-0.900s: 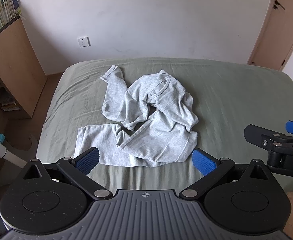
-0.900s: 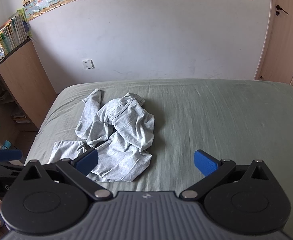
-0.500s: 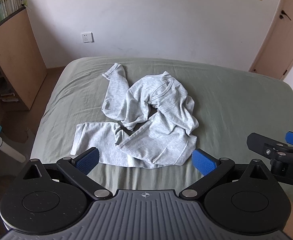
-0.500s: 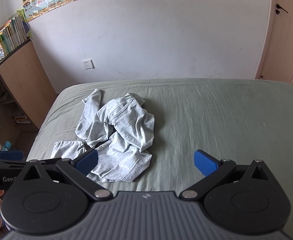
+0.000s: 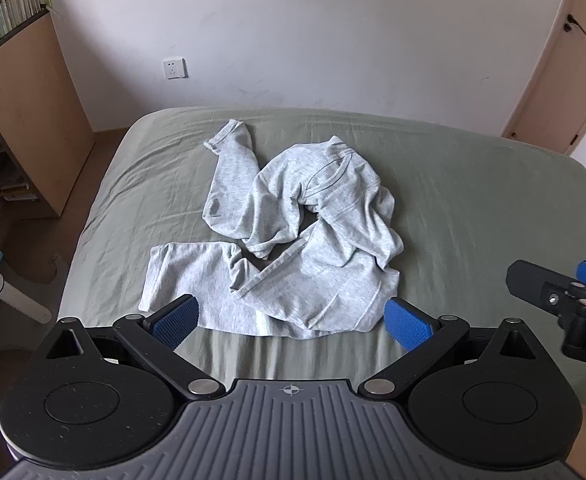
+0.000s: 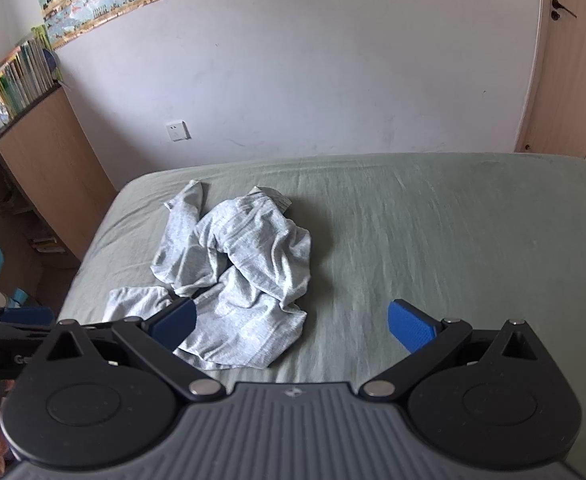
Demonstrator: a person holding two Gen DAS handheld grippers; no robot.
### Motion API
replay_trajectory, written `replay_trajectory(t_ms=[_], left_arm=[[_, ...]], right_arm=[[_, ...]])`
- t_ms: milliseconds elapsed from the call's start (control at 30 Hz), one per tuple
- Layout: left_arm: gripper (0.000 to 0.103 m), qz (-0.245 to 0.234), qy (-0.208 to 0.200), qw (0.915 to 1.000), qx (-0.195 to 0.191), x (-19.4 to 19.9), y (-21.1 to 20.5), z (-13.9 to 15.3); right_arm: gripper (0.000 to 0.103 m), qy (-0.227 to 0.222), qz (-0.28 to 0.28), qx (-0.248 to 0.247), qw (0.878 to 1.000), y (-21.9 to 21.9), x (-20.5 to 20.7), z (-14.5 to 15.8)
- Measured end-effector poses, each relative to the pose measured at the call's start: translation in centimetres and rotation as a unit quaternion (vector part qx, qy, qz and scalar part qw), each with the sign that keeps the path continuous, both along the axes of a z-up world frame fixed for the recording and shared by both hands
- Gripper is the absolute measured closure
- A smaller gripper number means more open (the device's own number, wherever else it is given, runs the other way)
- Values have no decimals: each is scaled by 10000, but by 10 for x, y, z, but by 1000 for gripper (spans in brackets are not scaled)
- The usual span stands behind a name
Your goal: Fold clothes
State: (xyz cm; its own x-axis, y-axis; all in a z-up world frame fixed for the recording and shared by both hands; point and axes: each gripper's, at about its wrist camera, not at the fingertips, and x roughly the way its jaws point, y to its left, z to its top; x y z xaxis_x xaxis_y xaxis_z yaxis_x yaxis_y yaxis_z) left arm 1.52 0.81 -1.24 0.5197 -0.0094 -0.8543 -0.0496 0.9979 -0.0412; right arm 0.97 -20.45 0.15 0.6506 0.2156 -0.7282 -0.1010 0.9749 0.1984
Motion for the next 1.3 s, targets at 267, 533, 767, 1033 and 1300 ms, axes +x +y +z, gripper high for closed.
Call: replay_trajectory(t_ms=[267, 533, 767, 1033, 1300], left_arm=[[1, -54, -117, 9998, 145, 12, -2, -16], [2, -436, 60, 9973, 589, 56, -8, -51], [13, -782, 79, 9959, 452, 115, -5, -77], [13, -1402, -36, 9878, 677, 211, -20, -89], [22, -2105, 29, 9740, 835, 290, -41, -107]], right_arm=[[0, -153, 252, 113, 9995, -6, 23, -14], [7, 131, 229, 338, 9991, -20, 65, -61], [16, 526, 201, 687, 9961, -27, 103, -114], [23, 668, 283, 1047, 9919, -26, 157, -155], [35, 858, 165, 1477, 9852, -38, 193, -180]])
